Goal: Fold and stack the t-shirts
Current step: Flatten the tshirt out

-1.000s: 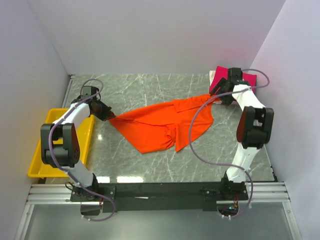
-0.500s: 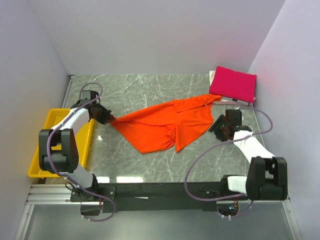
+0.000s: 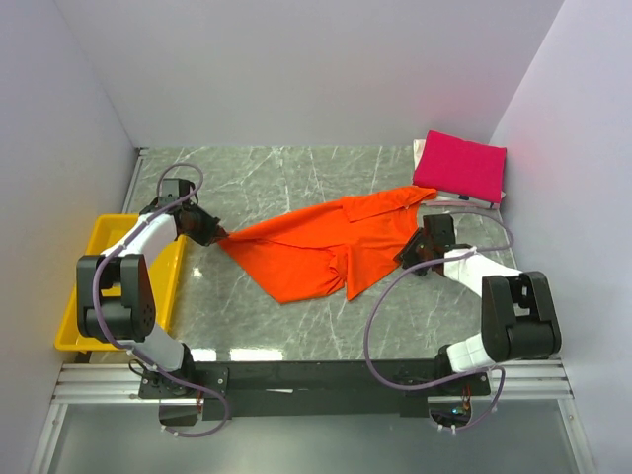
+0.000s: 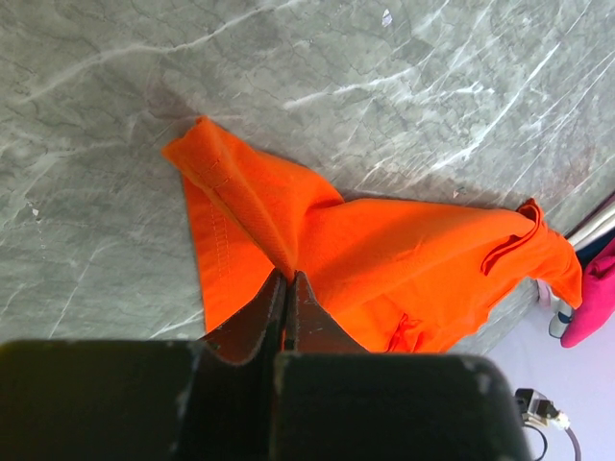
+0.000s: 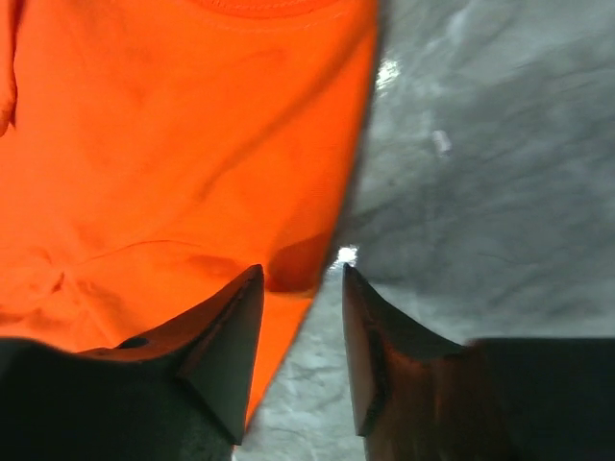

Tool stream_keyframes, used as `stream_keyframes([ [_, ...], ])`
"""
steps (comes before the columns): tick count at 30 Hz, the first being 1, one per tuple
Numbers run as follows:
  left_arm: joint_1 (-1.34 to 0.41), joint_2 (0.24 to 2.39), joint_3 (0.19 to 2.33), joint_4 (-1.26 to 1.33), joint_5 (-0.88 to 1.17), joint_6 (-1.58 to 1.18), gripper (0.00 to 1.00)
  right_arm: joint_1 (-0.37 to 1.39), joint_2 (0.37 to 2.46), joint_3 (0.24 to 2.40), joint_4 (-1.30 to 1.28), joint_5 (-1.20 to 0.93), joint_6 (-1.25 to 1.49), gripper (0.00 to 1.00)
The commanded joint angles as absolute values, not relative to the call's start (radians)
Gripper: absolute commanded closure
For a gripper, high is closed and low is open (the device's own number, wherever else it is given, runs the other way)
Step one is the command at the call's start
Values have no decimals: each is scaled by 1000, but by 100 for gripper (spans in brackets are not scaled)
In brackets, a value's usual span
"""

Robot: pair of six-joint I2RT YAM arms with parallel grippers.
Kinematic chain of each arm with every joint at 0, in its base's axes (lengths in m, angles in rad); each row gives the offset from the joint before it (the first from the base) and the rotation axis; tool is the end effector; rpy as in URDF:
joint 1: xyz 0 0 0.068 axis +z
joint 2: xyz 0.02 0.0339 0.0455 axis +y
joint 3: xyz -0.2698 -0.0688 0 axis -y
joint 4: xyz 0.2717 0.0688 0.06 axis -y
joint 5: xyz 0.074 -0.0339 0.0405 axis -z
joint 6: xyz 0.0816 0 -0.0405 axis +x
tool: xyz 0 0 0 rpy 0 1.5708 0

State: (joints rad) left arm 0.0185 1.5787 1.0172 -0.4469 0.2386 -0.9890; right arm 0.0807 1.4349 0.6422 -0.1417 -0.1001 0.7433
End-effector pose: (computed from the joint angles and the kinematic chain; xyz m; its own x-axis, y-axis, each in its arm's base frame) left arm 0.3661 -0.0125 0.1597 -0.5551 -0.8222 -0.1260 -0.6473 0.5221 -0.5554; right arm 0.3075 0.0330 0.1046 -0.6845 0.6202 -0.3832 0.4398 0.7705 0.4613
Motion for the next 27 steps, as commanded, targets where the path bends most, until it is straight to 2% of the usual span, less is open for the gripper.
stream_keyframes([
  [1, 21, 1537, 1026, -428, 236, -985, 99, 104, 1463, 678, -84, -69, 778, 59],
  [2, 21, 1539, 1031, -429, 235, -983, 99, 107, 1482, 683, -86, -64, 779, 62],
  [3, 23, 1542, 1034, -434, 233, -982, 99, 106, 1491, 686, -87, -63, 781, 75],
  [5, 21, 1551, 1049, -437, 230, -980, 99, 107, 1502, 705, -98, -66, 773, 89],
  [6, 23, 1555, 1058, -448, 227, -979, 99, 106, 1500, 719, -109, -61, 769, 100],
  [9, 34, 1591, 1141, -469, 206, -974, 99, 97, 1459, 814, -185, -55, 729, 100],
  [10, 38, 1629, 1181, -482, 201, -966, 99, 89, 1445, 907, -211, -61, 718, 100],
  [12, 48, 1690, 1355, -530, 202, -954, 99, 55, 1457, 1056, -328, -84, 677, 100],
  [13, 49, 1763, 1430, -596, 199, -931, 99, 43, 1491, 1244, -381, -106, 666, 100],
  [15, 49, 1842, 1668, -635, 233, -907, 99, 34, 1538, 1444, -494, -113, 625, 100],
  [16, 49, 1920, 1749, -649, 253, -885, 99, 32, 1604, 1648, -517, -145, 611, 100],
  [18, 49, 2004, 2041, -721, 291, -874, 99, 25, 1695, 1884, -607, -170, 594, 100],
  [19, 49, 2075, 2251, -750, 293, -871, 99, 18, 1760, 2077, -641, -184, 600, 100],
  [22, 51, 2112, 2480, -781, 313, -885, 99, 9, 1842, 2347, -652, -202, 615, 100],
  [24, 64, 2030, 2430, -686, 313, -894, 99, 6, 1880, 2451, -679, -224, 626, 100],
  [25, 66, 1998, 2333, -648, 322, -897, 99, 5, 1890, 2480, -696, -227, 624, 100],
  [27, 77, 1921, 2246, -606, 318, -887, 99, 5, 1856, 2400, -677, -235, 615, 100],
])
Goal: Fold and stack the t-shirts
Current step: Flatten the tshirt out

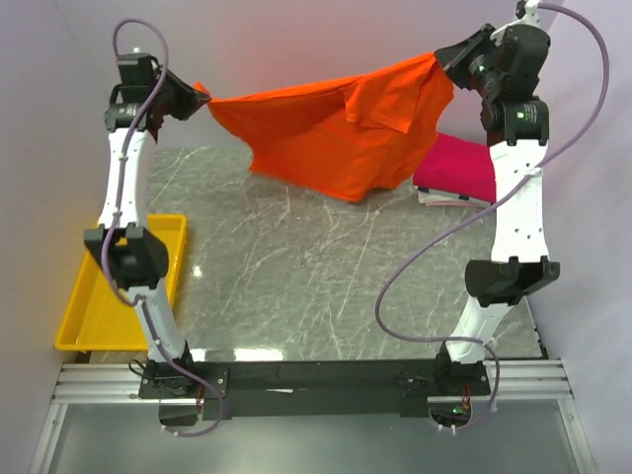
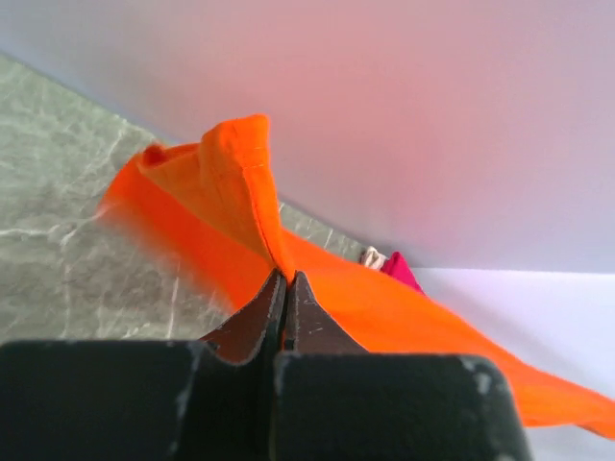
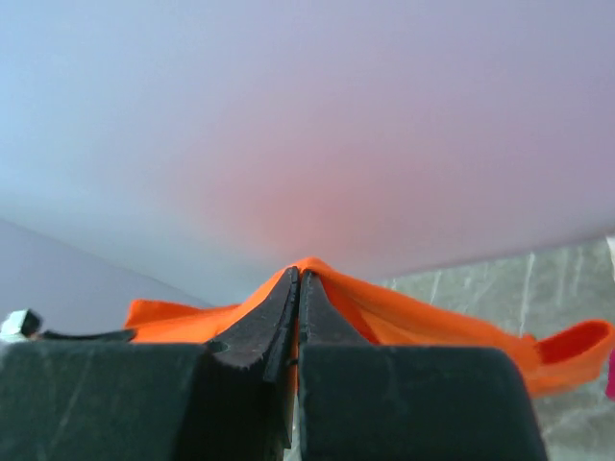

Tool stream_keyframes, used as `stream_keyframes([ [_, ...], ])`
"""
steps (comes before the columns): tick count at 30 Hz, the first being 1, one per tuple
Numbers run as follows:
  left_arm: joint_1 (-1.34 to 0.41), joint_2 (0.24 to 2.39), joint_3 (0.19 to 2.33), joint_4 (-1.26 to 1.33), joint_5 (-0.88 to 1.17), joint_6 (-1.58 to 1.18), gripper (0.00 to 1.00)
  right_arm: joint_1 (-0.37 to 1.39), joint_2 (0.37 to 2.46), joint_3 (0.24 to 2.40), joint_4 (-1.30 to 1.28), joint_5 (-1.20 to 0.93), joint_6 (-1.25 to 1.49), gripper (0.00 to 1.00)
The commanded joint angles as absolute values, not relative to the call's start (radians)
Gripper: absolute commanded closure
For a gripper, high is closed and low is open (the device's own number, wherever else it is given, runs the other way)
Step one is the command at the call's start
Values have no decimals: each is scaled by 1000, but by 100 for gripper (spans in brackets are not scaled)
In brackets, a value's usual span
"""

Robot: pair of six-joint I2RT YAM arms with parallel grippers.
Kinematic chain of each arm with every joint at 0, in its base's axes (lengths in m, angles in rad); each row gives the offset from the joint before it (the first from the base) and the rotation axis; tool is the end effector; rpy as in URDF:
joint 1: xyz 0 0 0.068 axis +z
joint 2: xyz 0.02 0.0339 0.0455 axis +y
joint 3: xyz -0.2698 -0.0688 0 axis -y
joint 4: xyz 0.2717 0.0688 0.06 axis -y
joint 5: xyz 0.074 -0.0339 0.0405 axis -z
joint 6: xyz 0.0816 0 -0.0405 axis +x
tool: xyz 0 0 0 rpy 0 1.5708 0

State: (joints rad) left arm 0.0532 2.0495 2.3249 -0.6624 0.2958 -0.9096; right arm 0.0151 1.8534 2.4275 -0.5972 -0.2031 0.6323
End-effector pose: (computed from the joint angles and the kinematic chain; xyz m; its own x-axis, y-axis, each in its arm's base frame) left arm 0.5307 0.0044 0.4272 -0.4040 -0.7776 -0.4818 -0.1632 0.5795 -0.7984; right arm 0.4444 0.0232 0.5670 -0.1465 0.5767 -0.8037 -0.1609 0.7877 0.5946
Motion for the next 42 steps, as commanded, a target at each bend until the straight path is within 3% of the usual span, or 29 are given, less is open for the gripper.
stream_keyframes([
  [1, 77, 1899, 2167, -603, 293, -867, 99, 5, 1783, 2223, -594, -244, 615, 100],
  [3, 77, 1832, 2065, -583, 288, -851, 100, 5, 1699, 2024, -507, -256, 623, 100],
  [12, 69, 1453, 1159, -393, 246, -955, 99, 5, 1288, 1052, -318, -232, 640, 100],
  [16, 40, 1339, 806, -335, 193, -985, 99, -26, 1191, 817, -307, -218, 634, 100],
  [18, 34, 1300, 727, -293, 184, -989, 85, -54, 1163, 732, -304, -201, 614, 100],
  [19, 32, 1292, 683, -288, 183, -985, 67, -63, 1158, 715, -301, -201, 606, 100],
  [22, 31, 1259, 644, -275, 192, -962, 35, -86, 1146, 683, -299, -195, 581, 100],
  [23, 26, 1244, 644, -275, 190, -957, 33, -87, 1141, 683, -301, -183, 577, 100],
  [31, 14, 1034, 664, -649, -139, -1110, 31, -87, 1128, 742, -339, -158, 563, 100],
  [35, -24, 930, 615, -680, -199, -1247, 38, -87, 1114, 759, -348, -158, 555, 100],
  [42, -81, 977, 604, -749, -224, -1344, 50, -87, 1135, 769, -342, -182, 548, 100],
])
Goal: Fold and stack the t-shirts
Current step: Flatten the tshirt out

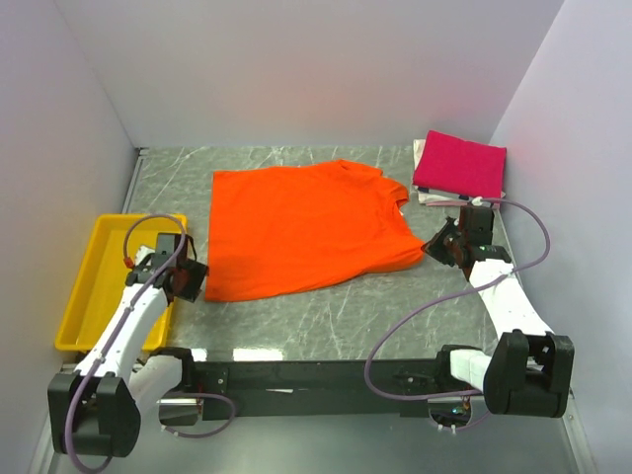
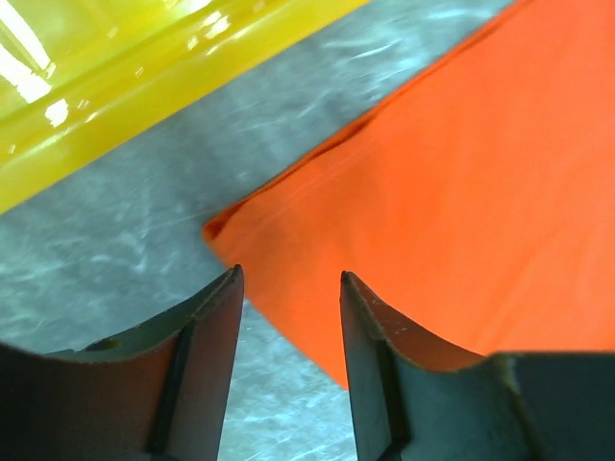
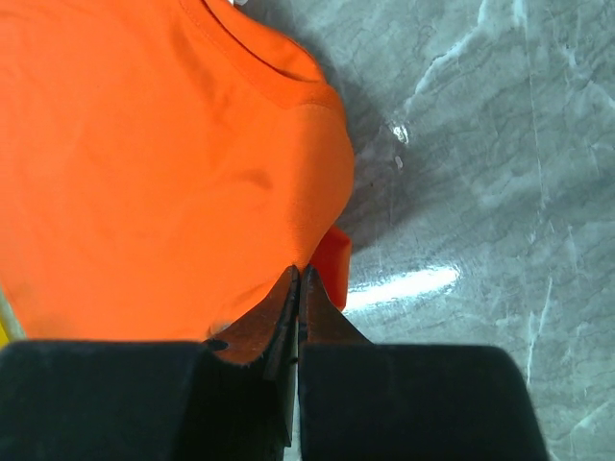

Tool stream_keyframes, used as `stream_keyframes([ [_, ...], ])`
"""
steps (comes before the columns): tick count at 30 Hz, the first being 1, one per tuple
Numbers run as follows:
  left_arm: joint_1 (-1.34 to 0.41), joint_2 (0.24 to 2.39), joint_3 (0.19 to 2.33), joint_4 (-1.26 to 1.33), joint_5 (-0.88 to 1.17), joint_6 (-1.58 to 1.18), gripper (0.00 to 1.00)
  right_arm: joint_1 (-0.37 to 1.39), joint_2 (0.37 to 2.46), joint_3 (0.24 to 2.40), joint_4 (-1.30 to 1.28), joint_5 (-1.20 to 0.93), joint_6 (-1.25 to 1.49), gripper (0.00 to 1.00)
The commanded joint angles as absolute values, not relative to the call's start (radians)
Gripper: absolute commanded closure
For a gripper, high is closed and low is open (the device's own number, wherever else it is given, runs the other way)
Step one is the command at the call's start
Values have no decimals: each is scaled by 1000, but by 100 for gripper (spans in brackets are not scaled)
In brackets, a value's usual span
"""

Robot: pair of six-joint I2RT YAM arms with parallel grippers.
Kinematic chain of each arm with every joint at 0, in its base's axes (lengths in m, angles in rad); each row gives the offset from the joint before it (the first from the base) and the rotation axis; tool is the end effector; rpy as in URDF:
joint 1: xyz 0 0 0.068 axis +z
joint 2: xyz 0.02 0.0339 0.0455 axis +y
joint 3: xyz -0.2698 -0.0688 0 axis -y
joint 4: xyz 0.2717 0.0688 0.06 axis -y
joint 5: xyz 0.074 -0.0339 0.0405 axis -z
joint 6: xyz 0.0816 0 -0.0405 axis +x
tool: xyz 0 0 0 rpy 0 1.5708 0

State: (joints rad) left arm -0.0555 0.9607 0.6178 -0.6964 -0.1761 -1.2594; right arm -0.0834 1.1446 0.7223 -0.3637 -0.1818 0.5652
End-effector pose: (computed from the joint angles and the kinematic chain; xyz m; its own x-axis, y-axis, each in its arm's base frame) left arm 0.2202 0.0021 0.1667 -0.2313 -0.9258 -0.2990 -0.8298 0.3482 -0.4362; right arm 0.2901 -0.0094 0.1934 -0.6197 0.5804 -0.5283 0.3393 0.8051 0.4865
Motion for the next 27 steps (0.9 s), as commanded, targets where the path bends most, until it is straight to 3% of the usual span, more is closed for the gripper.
stream_keyframes([
  [1, -92, 985, 601, -752, -225, -1353, 51, -87, 1137, 767, -338, -187, 549, 100],
  [8, -186, 1035, 569, -749, -236, -1433, 50, -87, 1147, 761, -310, -228, 564, 100],
  [23, -186, 1203, 571, -681, -302, -1430, 56, -87, 1123, 758, -324, -233, 561, 100],
  [26, -184, 1218, 566, -654, -313, -1422, 63, -87, 1118, 758, -324, -239, 561, 100],
  [27, -183, 1223, 571, -649, -321, -1417, 70, -87, 1115, 758, -325, -241, 563, 100],
])
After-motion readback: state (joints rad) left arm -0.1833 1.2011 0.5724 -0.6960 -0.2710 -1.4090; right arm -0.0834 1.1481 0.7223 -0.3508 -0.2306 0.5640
